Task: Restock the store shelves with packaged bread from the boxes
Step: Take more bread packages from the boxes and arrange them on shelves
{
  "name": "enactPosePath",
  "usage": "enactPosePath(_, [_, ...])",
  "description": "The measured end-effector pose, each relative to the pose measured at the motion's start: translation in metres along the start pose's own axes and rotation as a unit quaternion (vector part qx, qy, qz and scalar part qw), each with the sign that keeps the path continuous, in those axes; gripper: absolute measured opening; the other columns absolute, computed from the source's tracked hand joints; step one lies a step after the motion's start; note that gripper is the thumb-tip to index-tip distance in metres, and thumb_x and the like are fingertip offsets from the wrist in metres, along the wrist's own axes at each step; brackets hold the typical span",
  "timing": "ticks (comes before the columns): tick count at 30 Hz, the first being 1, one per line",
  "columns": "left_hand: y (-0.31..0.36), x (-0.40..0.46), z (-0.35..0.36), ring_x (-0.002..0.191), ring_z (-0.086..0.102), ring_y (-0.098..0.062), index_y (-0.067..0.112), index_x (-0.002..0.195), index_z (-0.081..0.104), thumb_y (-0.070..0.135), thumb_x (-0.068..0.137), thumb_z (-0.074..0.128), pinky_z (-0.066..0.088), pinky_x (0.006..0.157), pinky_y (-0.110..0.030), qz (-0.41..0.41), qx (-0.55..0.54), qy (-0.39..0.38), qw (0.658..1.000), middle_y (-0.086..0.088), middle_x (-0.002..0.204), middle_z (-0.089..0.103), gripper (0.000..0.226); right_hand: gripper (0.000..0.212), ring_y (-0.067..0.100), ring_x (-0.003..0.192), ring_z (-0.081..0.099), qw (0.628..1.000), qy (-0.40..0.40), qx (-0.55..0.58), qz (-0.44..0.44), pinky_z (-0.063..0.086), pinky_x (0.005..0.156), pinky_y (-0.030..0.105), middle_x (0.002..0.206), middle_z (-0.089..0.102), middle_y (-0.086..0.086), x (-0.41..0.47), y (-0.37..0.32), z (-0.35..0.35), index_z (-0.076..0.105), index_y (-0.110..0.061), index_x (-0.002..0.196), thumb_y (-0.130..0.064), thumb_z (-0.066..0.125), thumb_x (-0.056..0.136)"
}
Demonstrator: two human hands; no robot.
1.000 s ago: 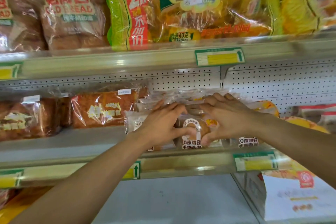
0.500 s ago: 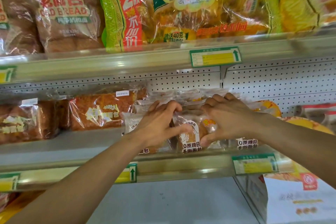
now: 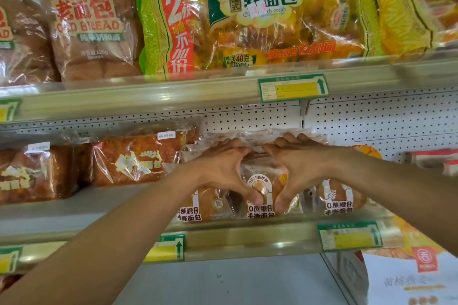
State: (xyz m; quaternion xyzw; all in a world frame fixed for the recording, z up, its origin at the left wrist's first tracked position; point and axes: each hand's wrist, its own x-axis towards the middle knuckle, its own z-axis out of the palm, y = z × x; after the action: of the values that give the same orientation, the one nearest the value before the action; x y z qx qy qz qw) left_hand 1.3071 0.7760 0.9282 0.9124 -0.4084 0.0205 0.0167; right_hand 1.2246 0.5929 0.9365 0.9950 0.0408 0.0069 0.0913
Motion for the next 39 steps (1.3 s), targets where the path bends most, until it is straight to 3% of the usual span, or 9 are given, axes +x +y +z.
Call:
enactPosePath(3, [-0.003,0.004,0.001,0.136,0.033,-0.022,0.023,0.154,0.022,0.079,0.053,0.073,0.027,0.118,-0.041,0.007,0.016,0.023,1.000,0.000,0.151,0.029,0.126,0.141,0.019,0.140,0.017,1.000,-0.019,0.005,0.008,0.022,0.117,0.043,0.153,0.021,-0.003,0.005,0.005,-0.001,0.009,-0.030,0.154,-0.087,0.069,0.040])
enactPosePath(7, [-0.009,0.018,-0.003,0.150,0.017,-0.025,0.029,0.158,0.000,0.065,0.058,0.083,0.017,0.121,-0.039,-0.026,-0.091,-0.059,0.994,0.001,0.166,0.009,0.134,0.153,0.022,0.150,0.008,0.989,-0.108,0.087,0.050,0.020,0.120,0.045,0.164,0.002,-0.006,0.021,0.011,-0.007,-0.012,-0.034,0.153,-0.076,0.081,0.040])
enactPosePath(10, [-0.014,0.028,-0.006,0.150,0.021,-0.024,0.034,0.157,-0.003,0.060,0.058,0.086,0.020,0.122,-0.044,-0.035,-0.124,-0.095,0.987,0.001,0.164,0.019,0.136,0.160,0.021,0.151,0.005,0.982,-0.144,0.107,0.057,0.019,0.120,0.046,0.164,-0.002,-0.008,0.033,0.012,-0.009,-0.016,-0.039,0.151,-0.077,0.083,0.032])
enactPosePath(12, [-0.014,0.033,-0.009,0.149,0.025,-0.022,0.036,0.156,0.000,0.065,0.052,0.087,0.023,0.122,-0.045,-0.034,-0.129,-0.105,0.985,0.003,0.162,0.025,0.139,0.162,0.019,0.150,0.008,0.982,-0.141,0.119,0.042,0.020,0.119,0.047,0.164,0.002,-0.011,0.038,0.014,-0.009,-0.009,-0.045,0.151,-0.081,0.082,0.021])
enactPosePath(16, [-0.015,0.036,-0.013,0.149,0.021,-0.022,0.037,0.157,0.003,0.082,0.039,0.074,0.021,0.121,-0.044,-0.021,-0.061,-0.090,0.994,0.003,0.165,0.016,0.145,0.155,0.018,0.148,0.018,0.981,-0.126,0.147,0.019,0.020,0.120,0.040,0.162,0.013,-0.010,0.037,0.018,-0.006,-0.003,-0.039,0.154,-0.070,0.087,0.031])
enactPosePath(26, [-0.021,0.038,-0.010,0.150,0.018,-0.024,0.035,0.157,0.003,0.065,0.058,0.082,0.016,0.121,-0.041,-0.010,-0.098,-0.073,0.992,0.003,0.166,0.012,0.130,0.148,0.020,0.149,0.014,0.986,-0.105,0.123,0.029,0.022,0.120,0.040,0.164,0.006,-0.007,0.039,0.018,-0.002,-0.011,-0.035,0.153,-0.065,0.087,0.047])
enactPosePath(31, [-0.020,0.030,-0.010,0.150,0.015,-0.022,0.039,0.155,0.003,0.080,0.044,0.075,0.016,0.122,-0.050,0.024,-0.031,0.022,0.999,0.004,0.166,0.010,0.138,0.140,0.018,0.148,0.016,0.993,-0.043,0.106,-0.023,0.021,0.120,0.038,0.163,0.007,-0.008,0.034,0.013,0.002,-0.005,-0.035,0.154,-0.063,0.086,0.051])
enactPosePath(35, [-0.013,0.015,-0.008,0.148,0.022,-0.021,0.037,0.156,0.004,0.079,0.055,0.074,0.019,0.121,-0.048,0.021,0.008,0.073,0.997,0.004,0.164,0.015,0.130,0.130,0.017,0.146,0.024,0.994,-0.020,0.102,-0.035,0.025,0.119,0.040,0.162,0.016,-0.009,0.027,0.009,0.005,0.005,-0.036,0.154,-0.064,0.083,0.055])
enactPosePath(39, [-0.015,-0.014,-0.010,0.151,0.007,-0.016,0.041,0.155,0.004,0.086,0.061,0.059,-0.004,0.122,-0.044,0.009,0.009,0.130,0.991,0.011,0.165,0.005,0.118,0.118,0.017,0.140,0.034,0.997,0.036,0.043,-0.051,0.025,0.118,0.044,0.160,0.023,-0.008,0.014,-0.001,0.007,0.008,-0.038,0.153,-0.064,0.078,0.062])
